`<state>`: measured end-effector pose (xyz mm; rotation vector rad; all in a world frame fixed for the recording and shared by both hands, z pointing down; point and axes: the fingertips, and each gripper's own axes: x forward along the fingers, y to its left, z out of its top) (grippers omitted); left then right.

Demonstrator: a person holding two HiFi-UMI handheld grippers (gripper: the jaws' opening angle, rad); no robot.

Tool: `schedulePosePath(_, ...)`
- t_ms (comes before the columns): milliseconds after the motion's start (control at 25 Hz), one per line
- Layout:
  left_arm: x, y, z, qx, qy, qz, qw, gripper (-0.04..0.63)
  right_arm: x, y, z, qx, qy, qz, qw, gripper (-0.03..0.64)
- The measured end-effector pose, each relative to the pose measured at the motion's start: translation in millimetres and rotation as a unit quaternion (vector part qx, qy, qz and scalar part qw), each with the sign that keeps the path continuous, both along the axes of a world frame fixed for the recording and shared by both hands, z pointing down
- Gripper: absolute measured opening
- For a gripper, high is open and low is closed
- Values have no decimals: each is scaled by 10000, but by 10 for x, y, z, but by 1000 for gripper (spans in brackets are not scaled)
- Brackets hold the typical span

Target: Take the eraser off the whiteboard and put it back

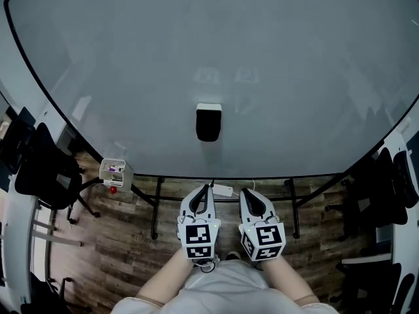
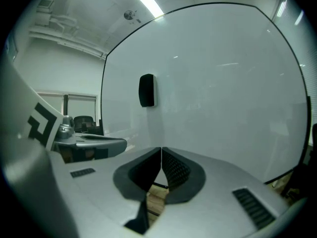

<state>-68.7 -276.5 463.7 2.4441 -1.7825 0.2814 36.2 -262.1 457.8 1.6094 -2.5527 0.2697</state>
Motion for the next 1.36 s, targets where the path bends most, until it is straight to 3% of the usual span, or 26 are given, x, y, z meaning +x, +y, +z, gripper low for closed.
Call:
schedulePosePath(160,-25,101,55,-86,0,19,10000,17,9,94,15,-23,34,82,10000,28)
schedulePosePath(600,58,109,-121,198,46,164,9997,17,24,99,-54,95,188,62,9998,26)
schedulePosePath(1360,189,-96,-136,154,55,256,9995,17,59,-100,-79,154,264,-19,9995,28)
